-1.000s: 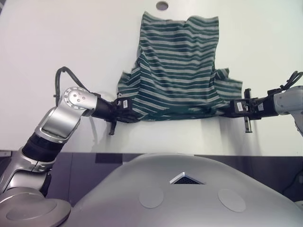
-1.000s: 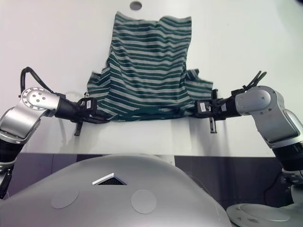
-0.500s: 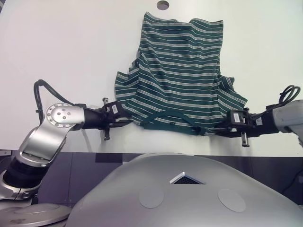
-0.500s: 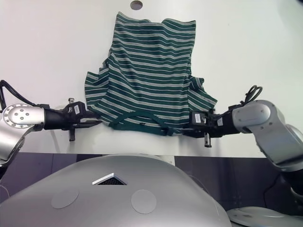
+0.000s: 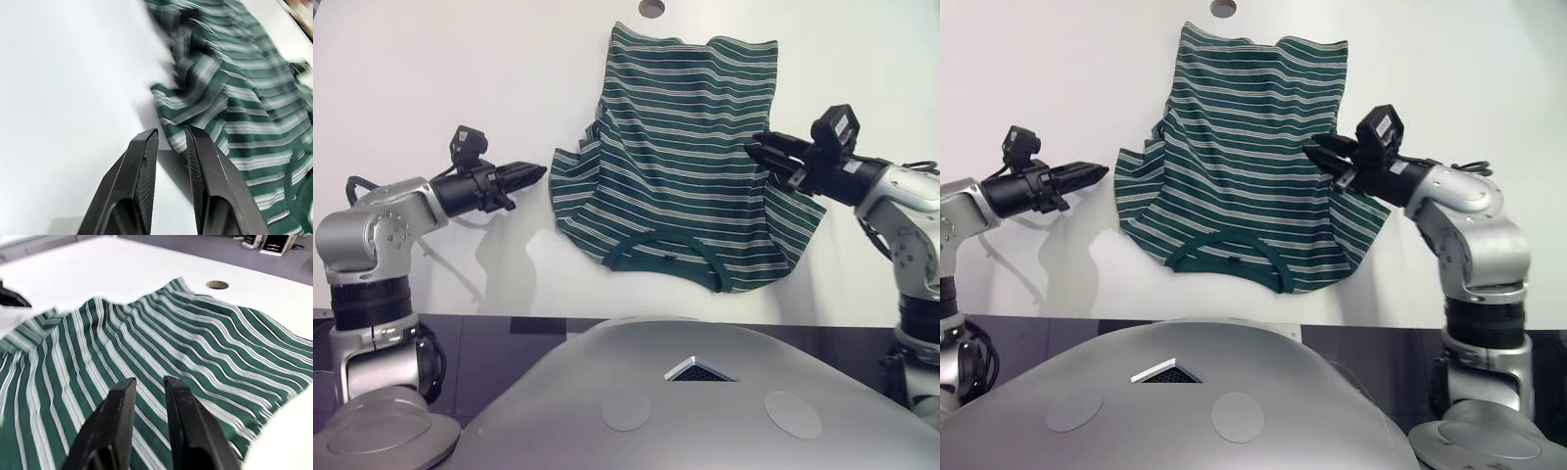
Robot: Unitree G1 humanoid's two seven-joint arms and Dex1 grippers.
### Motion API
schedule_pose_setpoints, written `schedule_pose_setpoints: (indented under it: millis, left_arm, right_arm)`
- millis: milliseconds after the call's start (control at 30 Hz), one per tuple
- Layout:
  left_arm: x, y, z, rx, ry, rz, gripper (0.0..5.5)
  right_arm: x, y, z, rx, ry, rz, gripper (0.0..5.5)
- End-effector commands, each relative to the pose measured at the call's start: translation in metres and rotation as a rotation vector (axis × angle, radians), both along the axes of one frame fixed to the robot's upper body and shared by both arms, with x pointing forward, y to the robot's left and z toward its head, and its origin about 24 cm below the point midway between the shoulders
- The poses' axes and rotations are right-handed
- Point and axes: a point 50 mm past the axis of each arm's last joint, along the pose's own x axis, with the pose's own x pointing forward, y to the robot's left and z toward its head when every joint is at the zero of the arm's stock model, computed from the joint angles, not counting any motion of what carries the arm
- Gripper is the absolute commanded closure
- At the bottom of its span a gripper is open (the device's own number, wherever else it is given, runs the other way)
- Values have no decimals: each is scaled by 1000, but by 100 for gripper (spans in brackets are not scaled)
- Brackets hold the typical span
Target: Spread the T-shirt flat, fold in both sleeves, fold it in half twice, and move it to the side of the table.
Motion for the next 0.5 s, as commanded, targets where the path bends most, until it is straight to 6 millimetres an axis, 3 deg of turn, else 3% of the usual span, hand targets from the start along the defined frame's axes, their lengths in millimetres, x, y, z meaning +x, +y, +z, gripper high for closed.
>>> schedule_pose_setpoints:
  millis: [33,233,500]
  left_arm:
    - [22,2,-6,37,38,-4,448]
    - [25,3,-26,60,125,-49,448]
    - [21,12,-20,-21,175,-44,448]
  right_arm:
    - [9,13,-15,14,5,-87,446]
    - [24,7,-32,11,-14,-259,446]
    - [27,3,-51,-6,17,-354,446]
